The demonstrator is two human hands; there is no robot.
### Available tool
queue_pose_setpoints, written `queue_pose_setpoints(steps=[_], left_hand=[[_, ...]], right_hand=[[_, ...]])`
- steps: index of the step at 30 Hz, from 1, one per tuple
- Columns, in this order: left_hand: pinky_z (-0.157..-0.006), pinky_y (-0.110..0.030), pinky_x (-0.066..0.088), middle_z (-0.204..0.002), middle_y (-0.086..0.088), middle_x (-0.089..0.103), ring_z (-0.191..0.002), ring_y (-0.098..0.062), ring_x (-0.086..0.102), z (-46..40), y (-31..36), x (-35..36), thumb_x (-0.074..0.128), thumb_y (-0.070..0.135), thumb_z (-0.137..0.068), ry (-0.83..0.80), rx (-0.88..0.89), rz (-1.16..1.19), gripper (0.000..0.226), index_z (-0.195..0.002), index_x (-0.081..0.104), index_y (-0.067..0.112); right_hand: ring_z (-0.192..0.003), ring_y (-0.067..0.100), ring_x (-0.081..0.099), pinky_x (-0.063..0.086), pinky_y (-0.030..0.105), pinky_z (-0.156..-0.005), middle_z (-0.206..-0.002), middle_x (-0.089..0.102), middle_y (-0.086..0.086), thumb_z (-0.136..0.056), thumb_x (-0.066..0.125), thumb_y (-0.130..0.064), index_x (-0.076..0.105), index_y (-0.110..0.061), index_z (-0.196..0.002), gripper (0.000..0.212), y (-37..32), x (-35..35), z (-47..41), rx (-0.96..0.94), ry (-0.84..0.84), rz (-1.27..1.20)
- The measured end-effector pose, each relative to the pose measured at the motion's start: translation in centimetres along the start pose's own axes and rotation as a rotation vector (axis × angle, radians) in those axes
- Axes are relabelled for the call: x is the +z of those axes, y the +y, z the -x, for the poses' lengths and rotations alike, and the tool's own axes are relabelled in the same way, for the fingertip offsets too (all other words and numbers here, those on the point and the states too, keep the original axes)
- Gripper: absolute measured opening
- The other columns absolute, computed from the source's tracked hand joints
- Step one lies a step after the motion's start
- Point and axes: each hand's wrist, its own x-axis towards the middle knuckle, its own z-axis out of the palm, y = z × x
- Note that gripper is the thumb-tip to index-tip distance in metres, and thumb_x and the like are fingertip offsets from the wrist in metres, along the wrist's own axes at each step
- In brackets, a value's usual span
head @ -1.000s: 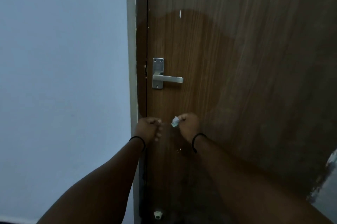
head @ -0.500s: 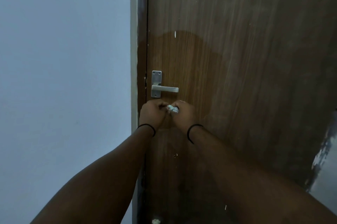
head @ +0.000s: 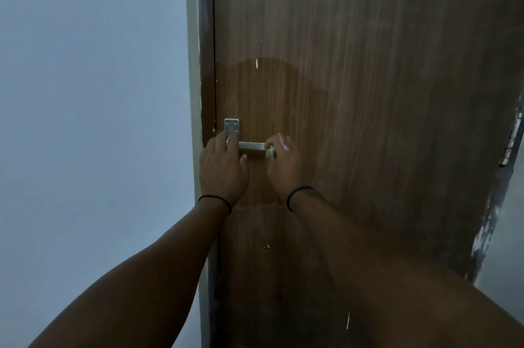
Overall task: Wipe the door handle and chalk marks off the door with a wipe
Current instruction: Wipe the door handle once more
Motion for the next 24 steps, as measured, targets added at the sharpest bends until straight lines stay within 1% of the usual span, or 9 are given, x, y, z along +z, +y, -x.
queue_pose_setpoints(steps=[2,4,7,9,11,15,17,21,24], left_hand=[[-0.116,-0.046,0.027,-0.153,-0.013,0.035,-0.142,-0.030,0.029,-0.4,0.0,1.2,0.049,0.026,-0.095,0.034,0.082,-0.039,0.056,-0.147,0.035,0.011],[-0.119,-0.047,0.019,-0.158,-0.014,0.024,-0.147,-0.030,0.018,-1.4,0.4,2.4,0.043,0.022,-0.096,0.093,0.184,-0.065,0.059,-0.151,0.028,0.009],[-0.120,-0.045,0.013,-0.160,-0.013,0.017,-0.149,-0.027,0.011,-4.5,1.9,4.9,0.042,0.023,-0.094,0.176,0.286,-0.030,0.063,-0.152,0.023,0.010],[-0.121,-0.043,0.012,-0.161,-0.012,0.017,-0.150,-0.025,0.010,-6.6,3.5,6.2,0.037,0.023,-0.094,0.225,0.319,-0.003,0.061,-0.152,0.022,0.011],[-0.121,-0.043,0.011,-0.161,-0.011,0.016,-0.150,-0.024,0.008,-8.9,5.3,7.0,0.034,0.023,-0.094,0.216,0.339,0.028,0.062,-0.153,0.021,0.010],[-0.121,-0.043,0.011,-0.161,-0.010,0.014,-0.150,-0.023,0.008,-12.8,8.2,6.5,0.039,0.020,-0.092,0.103,0.391,0.021,0.064,-0.153,0.020,0.009],[-0.121,-0.043,0.010,-0.161,-0.010,0.014,-0.150,-0.023,0.007,-14.5,9.4,5.8,0.043,0.019,-0.092,0.005,0.440,0.015,0.066,-0.153,0.020,0.008],[-0.121,-0.043,0.012,-0.161,-0.011,0.014,-0.150,-0.025,0.008,-16.4,12.8,4.9,0.046,0.022,-0.092,-0.159,0.561,0.001,0.068,-0.153,0.020,0.009],[-0.120,-0.043,0.014,-0.161,-0.010,0.016,-0.149,-0.025,0.011,-16.2,16.1,5.1,0.049,0.023,-0.090,-0.232,0.613,0.039,0.069,-0.152,0.023,0.009]], right_hand=[[-0.079,0.002,0.053,0.044,0.020,-0.067,-0.087,0.056,-0.010,-0.100,0.036,-0.022,0.057,-0.024,-0.094,0.022,1.2,0.3,-0.8,-0.002,0.012,-0.017],[-0.093,0.006,0.054,0.046,0.022,-0.079,-0.102,0.058,-0.007,-0.099,0.029,-0.031,0.058,-0.025,-0.108,0.032,2.6,0.5,-1.8,-0.083,0.019,0.042],[-0.093,0.019,0.057,0.047,0.031,-0.081,-0.106,0.062,0.004,-0.097,0.044,-0.019,0.060,-0.014,-0.118,0.027,5.9,0.9,-4.5,-0.259,0.107,0.199],[-0.083,0.024,0.058,0.047,0.036,-0.072,-0.095,0.065,0.008,-0.093,0.053,-0.012,0.063,-0.006,-0.113,0.023,8.0,0.7,-6.6,-0.395,0.129,0.362],[-0.076,0.025,0.057,0.044,0.038,-0.068,-0.087,0.064,0.007,-0.093,0.054,-0.015,0.065,-0.006,-0.104,0.018,9.1,-0.7,-9.0,-0.390,0.104,0.401],[-0.080,0.024,0.052,0.038,0.039,-0.074,-0.087,0.060,0.004,-0.095,0.048,-0.032,0.060,-0.013,-0.094,0.022,9.2,-4.9,-12.8,-0.197,0.053,0.455],[-0.083,0.028,0.052,0.041,0.042,-0.076,-0.091,0.058,0.008,-0.089,0.056,-0.025,0.060,-0.012,-0.096,0.015,9.2,-7.1,-13.8,-0.087,0.072,0.516],[-0.091,0.045,0.058,0.048,0.052,-0.083,-0.103,0.060,0.026,-0.084,0.062,-0.003,0.060,0.006,-0.112,0.030,8.5,-11.8,-14.9,0.185,0.010,0.436],[-0.119,0.036,0.052,0.041,0.042,-0.104,-0.135,0.052,0.019,-0.099,0.044,-0.029,0.045,-0.010,-0.139,0.044,8.8,-16.1,-14.6,0.557,-0.061,0.259]])
